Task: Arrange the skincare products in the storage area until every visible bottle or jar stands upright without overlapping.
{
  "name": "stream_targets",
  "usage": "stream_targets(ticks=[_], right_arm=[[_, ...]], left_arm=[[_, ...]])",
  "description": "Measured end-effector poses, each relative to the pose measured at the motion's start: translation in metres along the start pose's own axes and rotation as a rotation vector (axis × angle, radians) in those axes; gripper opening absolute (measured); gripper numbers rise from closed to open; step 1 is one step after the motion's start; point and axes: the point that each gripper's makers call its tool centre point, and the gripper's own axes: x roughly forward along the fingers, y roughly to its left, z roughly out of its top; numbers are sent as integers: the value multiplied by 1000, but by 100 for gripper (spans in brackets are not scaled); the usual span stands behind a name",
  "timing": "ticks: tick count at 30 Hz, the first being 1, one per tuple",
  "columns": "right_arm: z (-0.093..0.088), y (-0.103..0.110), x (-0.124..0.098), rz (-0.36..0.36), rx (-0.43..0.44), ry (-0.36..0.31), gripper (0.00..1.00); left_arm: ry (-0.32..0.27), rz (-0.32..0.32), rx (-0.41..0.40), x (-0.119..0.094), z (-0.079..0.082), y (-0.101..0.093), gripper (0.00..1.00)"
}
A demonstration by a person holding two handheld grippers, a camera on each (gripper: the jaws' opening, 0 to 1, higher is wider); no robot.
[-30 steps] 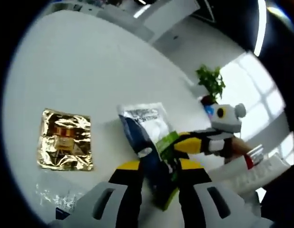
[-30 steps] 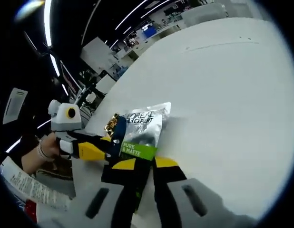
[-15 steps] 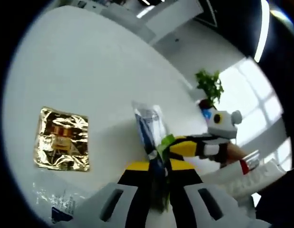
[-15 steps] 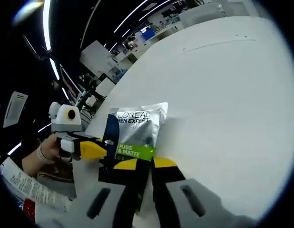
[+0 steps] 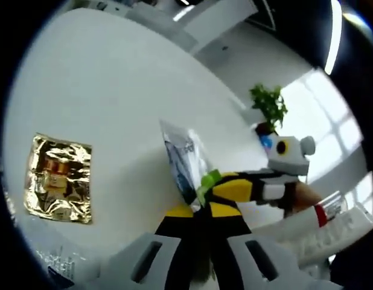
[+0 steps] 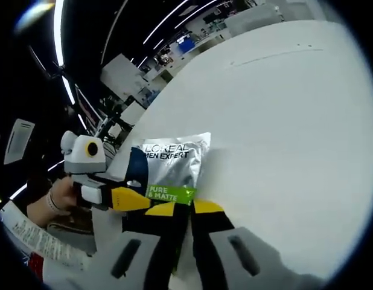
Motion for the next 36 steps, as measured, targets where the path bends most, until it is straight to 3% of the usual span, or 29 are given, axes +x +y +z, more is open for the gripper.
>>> stream_targets(ticks=[6, 11, 16, 22, 31, 36], right_arm=[[1, 1, 1, 0, -20, -15, 10], [9, 8, -1, 26, -19, -48, 13], [25, 21, -10, 47, -37, -90, 13], [36, 33, -22, 55, -57, -132, 13], [50, 45, -43, 50, -104, -172, 14], [58, 47, -54, 51, -119, -206, 13]], left_arm=[[4, 10, 15, -2, 0, -5, 0], [-30, 8, 36, -11, 8, -11, 0], [-66, -24, 39, -23, 22, -22, 0], [-92, 5, 146, -36, 28, -34, 0], [-154, 0, 161, -60, 47, -44, 0], [-198, 23, 190, -78, 48, -60, 0]])
